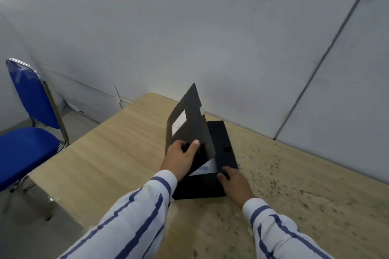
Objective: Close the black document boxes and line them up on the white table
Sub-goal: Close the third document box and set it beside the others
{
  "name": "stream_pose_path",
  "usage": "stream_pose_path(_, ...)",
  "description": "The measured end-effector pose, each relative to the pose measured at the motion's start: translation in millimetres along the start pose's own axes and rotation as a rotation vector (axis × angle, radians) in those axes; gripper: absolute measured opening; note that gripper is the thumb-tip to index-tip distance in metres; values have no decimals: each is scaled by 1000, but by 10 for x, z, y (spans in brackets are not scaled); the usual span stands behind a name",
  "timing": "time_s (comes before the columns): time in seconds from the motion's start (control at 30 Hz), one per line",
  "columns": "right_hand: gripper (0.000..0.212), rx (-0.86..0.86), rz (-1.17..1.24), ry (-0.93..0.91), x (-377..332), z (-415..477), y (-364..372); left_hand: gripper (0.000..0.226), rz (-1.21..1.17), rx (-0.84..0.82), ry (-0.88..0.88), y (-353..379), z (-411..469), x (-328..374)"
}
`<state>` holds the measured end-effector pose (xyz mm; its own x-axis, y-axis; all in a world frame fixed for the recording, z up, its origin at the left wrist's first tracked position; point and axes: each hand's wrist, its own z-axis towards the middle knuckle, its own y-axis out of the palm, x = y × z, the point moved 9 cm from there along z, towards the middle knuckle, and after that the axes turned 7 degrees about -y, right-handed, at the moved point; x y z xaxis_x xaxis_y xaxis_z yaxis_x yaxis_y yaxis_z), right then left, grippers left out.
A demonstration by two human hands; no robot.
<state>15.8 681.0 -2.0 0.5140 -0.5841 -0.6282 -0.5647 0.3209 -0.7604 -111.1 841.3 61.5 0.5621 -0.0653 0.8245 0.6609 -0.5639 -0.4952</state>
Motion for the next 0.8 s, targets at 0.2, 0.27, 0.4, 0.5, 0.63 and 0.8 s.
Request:
stream_pose_path(0.2,46,116,694,249,465,5,-192,70,278,-38,-12,453,116,-225)
stream_pose_path(0.27,45,128,907,319,533,44,-222,70,350,-42,-27,537,158,-310)
stream_pose_path(0.4,27,87,809,272,504,165,-322,72,529,-21,-42,605,283,-438)
stream_pose_path(0.5,48,77,489,188,429,230,-350,76,682,-4,-41,593,392,-511)
stream_pose_path(0.63,52,47,239,130,364,286,-260,82,713,-24,-42,568,536,-591)
stream_pose_path(0.8,44,41,-188,188,377,380,-189,84,751,-35,-4,654,576,-682)
